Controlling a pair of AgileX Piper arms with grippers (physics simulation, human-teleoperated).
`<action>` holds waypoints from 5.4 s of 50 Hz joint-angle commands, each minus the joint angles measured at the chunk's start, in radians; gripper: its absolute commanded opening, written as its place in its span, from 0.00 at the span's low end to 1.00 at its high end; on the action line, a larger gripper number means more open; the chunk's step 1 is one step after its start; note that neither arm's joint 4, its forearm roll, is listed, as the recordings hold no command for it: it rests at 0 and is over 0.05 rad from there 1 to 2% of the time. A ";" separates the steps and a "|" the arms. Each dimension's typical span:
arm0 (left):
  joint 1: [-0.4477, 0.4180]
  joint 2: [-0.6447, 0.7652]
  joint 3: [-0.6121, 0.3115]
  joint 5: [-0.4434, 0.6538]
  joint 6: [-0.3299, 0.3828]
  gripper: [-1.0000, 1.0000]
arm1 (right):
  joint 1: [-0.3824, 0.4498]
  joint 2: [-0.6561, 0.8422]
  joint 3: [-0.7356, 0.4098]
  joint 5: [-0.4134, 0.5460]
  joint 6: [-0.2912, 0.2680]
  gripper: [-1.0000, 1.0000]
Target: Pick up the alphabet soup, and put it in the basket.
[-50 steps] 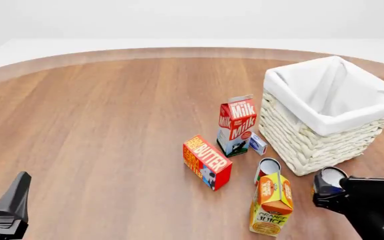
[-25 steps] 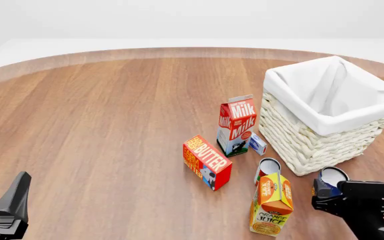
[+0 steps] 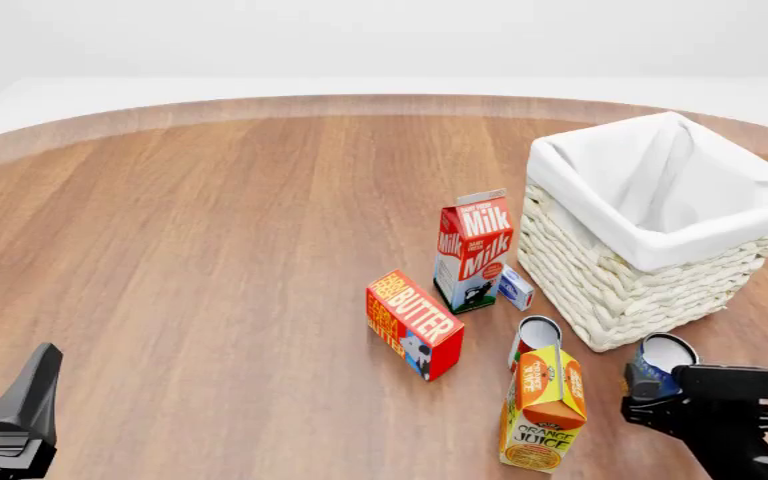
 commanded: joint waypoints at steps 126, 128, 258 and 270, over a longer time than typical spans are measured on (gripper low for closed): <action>0.000 0.000 0.000 0.000 0.000 1.00 | -0.026 -0.708 0.002 0.573 -0.058 0.00; 0.000 0.000 0.000 0.000 0.000 1.00 | -0.022 -0.720 0.002 0.583 -0.061 0.00; 0.000 0.000 0.000 0.000 0.000 1.00 | 0.044 -1.073 -0.403 1.071 -0.171 0.00; 0.000 0.000 0.000 0.000 0.000 1.00 | 0.056 -1.020 -0.454 1.064 -0.181 0.00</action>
